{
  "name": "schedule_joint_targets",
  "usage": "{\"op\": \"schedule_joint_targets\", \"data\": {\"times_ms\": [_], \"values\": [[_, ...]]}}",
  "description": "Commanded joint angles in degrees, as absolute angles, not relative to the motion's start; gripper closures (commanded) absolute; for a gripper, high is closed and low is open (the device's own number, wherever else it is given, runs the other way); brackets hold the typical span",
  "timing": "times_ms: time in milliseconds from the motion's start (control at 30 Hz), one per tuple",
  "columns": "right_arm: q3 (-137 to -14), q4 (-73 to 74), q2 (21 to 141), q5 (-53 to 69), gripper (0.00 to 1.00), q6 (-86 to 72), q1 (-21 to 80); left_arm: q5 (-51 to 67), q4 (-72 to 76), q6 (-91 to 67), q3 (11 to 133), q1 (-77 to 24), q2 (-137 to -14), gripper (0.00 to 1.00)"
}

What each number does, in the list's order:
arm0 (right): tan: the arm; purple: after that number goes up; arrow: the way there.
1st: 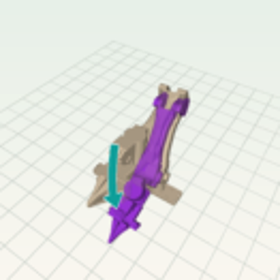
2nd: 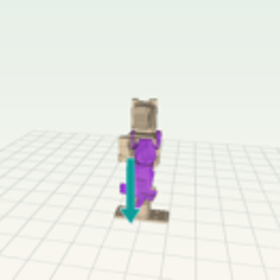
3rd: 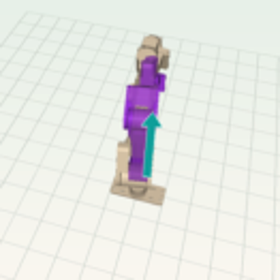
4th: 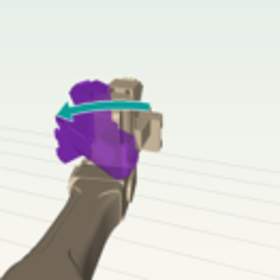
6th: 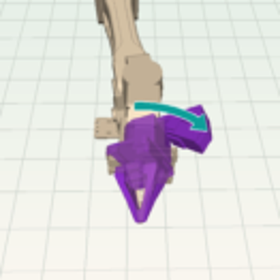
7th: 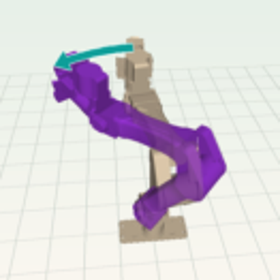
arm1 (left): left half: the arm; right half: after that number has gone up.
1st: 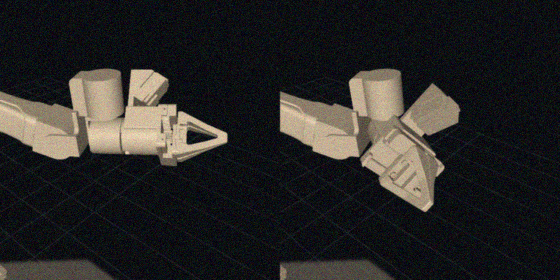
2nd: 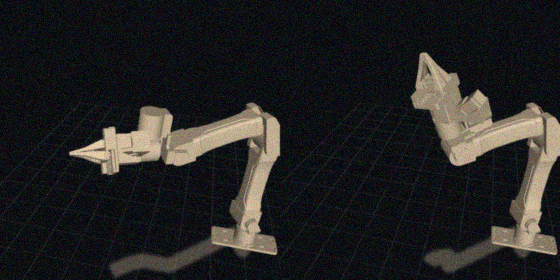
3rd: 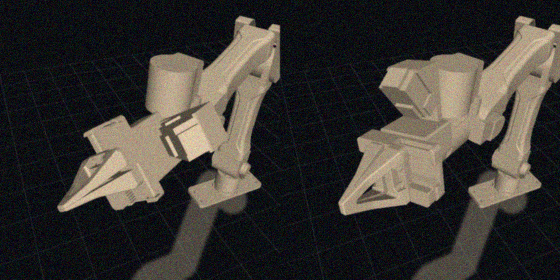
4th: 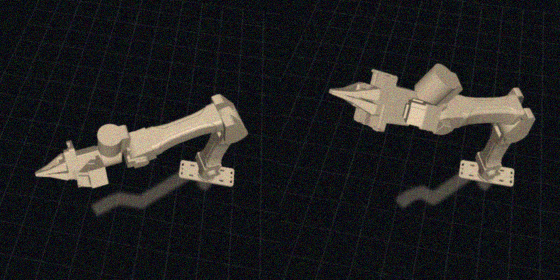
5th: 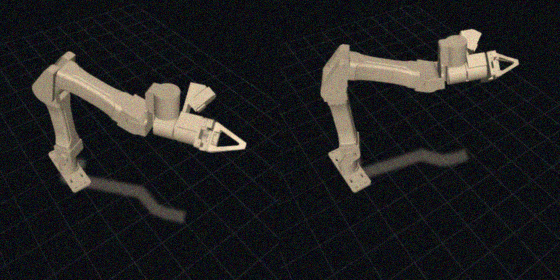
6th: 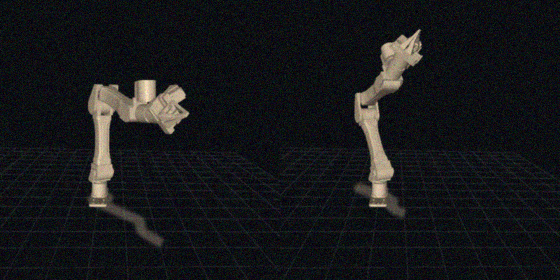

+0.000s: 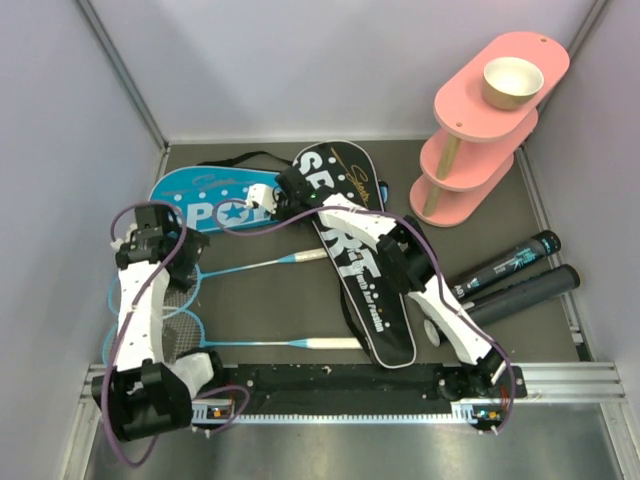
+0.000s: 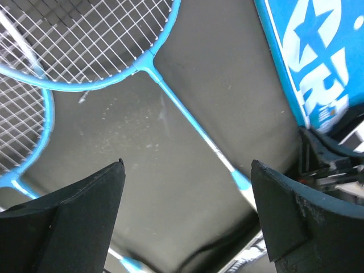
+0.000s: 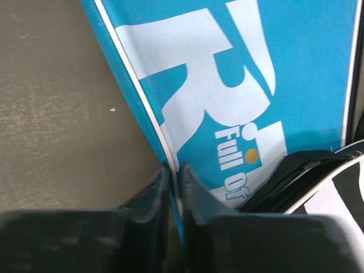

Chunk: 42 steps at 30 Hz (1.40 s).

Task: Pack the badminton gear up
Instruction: Pick up the racket bag from the center of the board.

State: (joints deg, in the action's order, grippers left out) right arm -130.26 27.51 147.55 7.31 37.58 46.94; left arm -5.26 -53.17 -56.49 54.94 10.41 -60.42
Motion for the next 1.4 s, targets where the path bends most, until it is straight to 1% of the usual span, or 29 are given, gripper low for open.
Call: {"op": "schedule_joint_targets", "data": {"times_ms": [0, 33, 133, 267, 400, 567, 633, 667, 700, 733, 800, 833, 867, 900, 933, 967, 1000, 1033, 1067, 1133, 1167, 1233, 1267, 1300, 1367], "values": [[-133.2, 28.0, 147.6, 11.1, 1.0, 37.2, 47.8, 8.8, -46.3, -62.6, 51.2, 18.4, -63.4, 0.05], [-133.1, 28.0, 146.6, 12.0, 1.0, 36.0, 47.9, 14.3, -43.7, -64.8, 50.1, 20.5, -64.9, 0.05], [-130.2, 25.9, 141.2, 16.0, 1.0, 33.9, 48.1, 20.6, -35.3, -67.7, 50.0, 20.6, -69.8, 0.04], [-123.8, 23.1, 134.8, 17.7, 1.0, 32.5, 48.0, 20.6, -26.8, -73.2, 51.5, 16.7, -74.8, 0.04], [-122.1, 22.1, 131.1, 17.7, 1.0, 30.8, 47.9, 22.5, -25.8, -79.0, 53.7, 12.0, -81.6, 0.04], [-117.7, 19.0, 127.4, 19.1, 1.0, 27.6, 48.0, 18.3, -23.9, -82.3, 55.9, 9.8, -88.6, 0.05], [-116.1, 17.3, 124.9, 20.6, 1.0, 25.9, 48.0, 15.3, -23.3, -80.8, 59.0, 9.1, -90.7, 0.11], [-113.9, 16.4, 123.9, 20.7, 1.0, 25.2, 48.0, 13.2, -23.6, -79.6, 60.0, 8.9, -91.2, 0.19], [-112.9, 14.8, 123.2, 20.3, 1.0, 24.3, 48.0, 10.6, -23.9, -77.5, 61.0, 8.5, -91.7, 0.27], [-112.2, 14.5, 122.3, 19.9, 1.0, 21.4, 48.0, 9.5, -23.6, -76.4, 61.8, 8.5, -91.4, 0.43], [-110.2, 14.5, 119.8, 19.8, 1.0, 18.2, 48.0, 5.5, -22.3, -73.2, 62.0, 8.0, -89.3, 0.55], [-107.5, 13.2, 118.7, 19.9, 1.0, 15.0, 48.0, 4.1, -21.7, -72.3, 61.6, 7.6, -88.3, 0.69], [-105.9, 12.2, 116.2, 19.6, 1.0, 13.2, 48.0, 2.9, -21.0, -71.6, 61.4, 7.2, -87.2, 0.75], [-104.3, 11.0, 115.1, 19.6, 0.99, 11.4, 48.0, 1.8, -19.7, -70.3, 61.0, 6.8, -85.4, 0.85], [-102.3, 9.4, 114.4, 19.7, 0.97, 8.6, 48.0, 0.5, -19.5, -69.9, 60.7, 6.6, -84.7, 1.0], [-102.2, 9.8, 113.0, 18.4, 0.94, 7.0, 48.0, 0.5, -19.7, -69.6, 60.7, 6.4, -84.2, 1.0], [-102.4, 10.5, 112.8, 16.8, 0.86, 4.9, 48.0, 0.5, -19.9, -69.3, 60.7, 6.4, -83.1, 1.0], [-103.5, 13.6, 112.5, 14.6, 0.54, 0.6, 48.0, -1.2, -19.3, -69.0, 60.6, 6.2, -82.5, 1.0], [-104.8, 17.1, 112.3, 10.2, 0.45, -1.7, 48.1, -1.1, -19.5, -68.9, 60.6, 6.1, -82.1, 1.0], [-106.1, 23.2, 111.0, 4.3, 0.31, -7.5, 48.4, -1.3, -21.2, -70.2, 60.8, 6.1, -80.8, 1.0], [-105.6, 29.7, 110.1, 0.0, 0.29, -9.4, 48.5, -1.3, -21.7, -70.9, 60.8, 6.2, -80.4, 1.0], [-100.7, 32.9, 105.4, -5.4, 0.22, -13.4, 49.5, -0.9, -21.7, -71.2, 60.9, 6.1, -79.9, 1.0], [-99.3, 36.6, 103.7, -10.8, 0.12, -15.0, 50.1, -0.7, -21.8, -71.3, 60.9, 6.1, -79.9, 1.0], [-98.4, 39.5, 101.7, -14.2, 0.08, -17.4, 50.9, -0.3, -21.7, -71.8, 60.7, 6.1, -80.0, 1.0], [-95.7, 45.5, 100.1, -21.7, 0.08, -18.4, 54.0, 1.8, -21.7, -72.2, 60.6, 6.0, -80.3, 1.0]]}}
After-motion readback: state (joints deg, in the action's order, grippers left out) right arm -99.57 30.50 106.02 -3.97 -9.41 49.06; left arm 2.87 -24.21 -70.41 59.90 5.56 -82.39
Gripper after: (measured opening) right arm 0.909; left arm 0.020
